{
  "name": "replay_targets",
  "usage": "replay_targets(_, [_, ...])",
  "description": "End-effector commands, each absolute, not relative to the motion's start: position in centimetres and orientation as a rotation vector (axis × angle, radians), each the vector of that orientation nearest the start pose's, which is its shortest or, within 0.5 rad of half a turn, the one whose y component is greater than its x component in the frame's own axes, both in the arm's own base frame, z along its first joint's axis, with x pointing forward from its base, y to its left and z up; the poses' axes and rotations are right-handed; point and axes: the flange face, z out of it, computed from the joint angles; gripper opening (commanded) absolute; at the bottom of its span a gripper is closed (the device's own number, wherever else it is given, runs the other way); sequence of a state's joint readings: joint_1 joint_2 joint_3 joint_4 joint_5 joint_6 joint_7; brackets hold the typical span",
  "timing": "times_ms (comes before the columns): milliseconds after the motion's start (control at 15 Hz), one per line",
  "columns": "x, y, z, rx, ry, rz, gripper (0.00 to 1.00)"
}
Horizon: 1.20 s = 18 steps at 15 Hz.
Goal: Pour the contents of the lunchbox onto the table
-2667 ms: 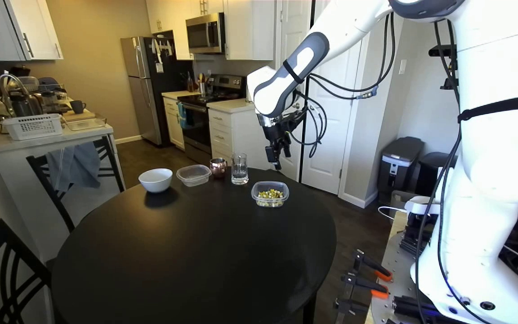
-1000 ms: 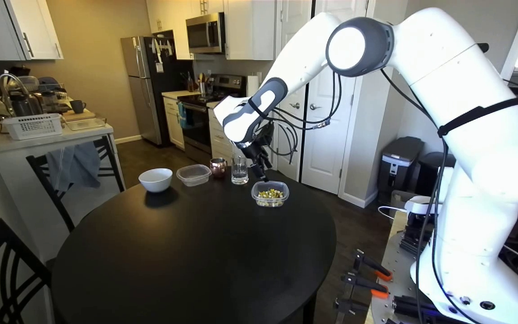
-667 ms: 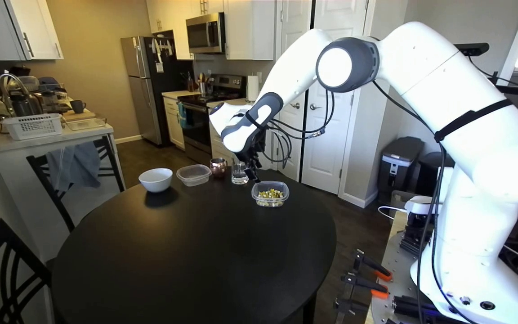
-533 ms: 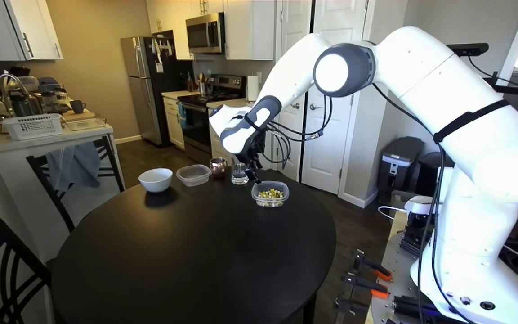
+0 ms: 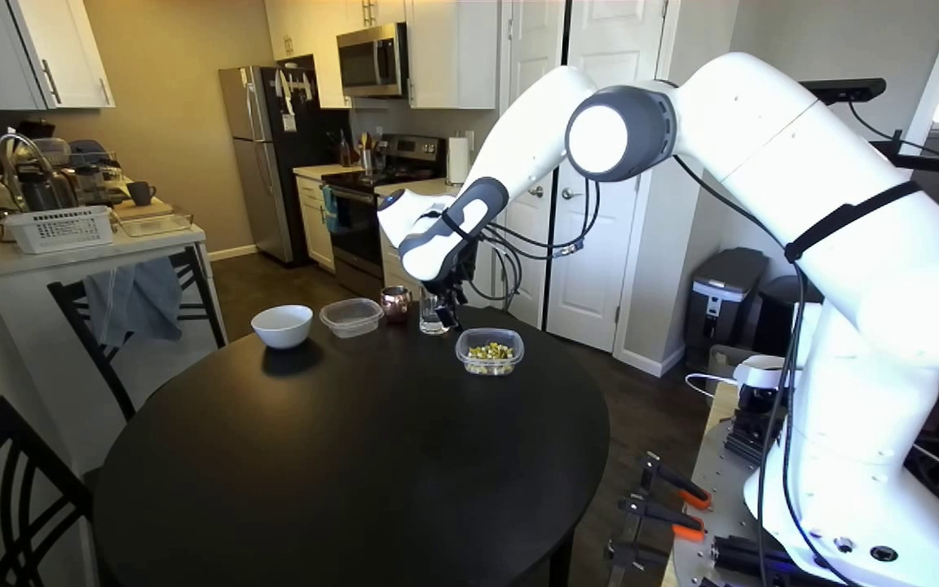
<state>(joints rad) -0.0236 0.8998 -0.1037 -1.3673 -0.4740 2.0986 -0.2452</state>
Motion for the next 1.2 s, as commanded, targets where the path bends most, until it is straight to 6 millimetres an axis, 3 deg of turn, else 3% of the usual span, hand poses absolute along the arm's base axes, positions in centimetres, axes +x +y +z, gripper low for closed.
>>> replay_targets(0, [71.9,-10.5,15.9,-3.518,-0.735,0.317,1.00])
replay_targets(267, [70.5,-12.2,13.3,-3.473,-0.687,0.510,1.00])
replay_targets(467, [70.1,-13.2,11.5,-3.360,-0.673,0.523,1.00])
replay_targets(733, [69.0,-12.8,8.5,-3.162,-0.890,0.583,1.00])
replay_targets(1133, [69.2,-12.6,4.8,-3.137,-1.058,0.574,0.99])
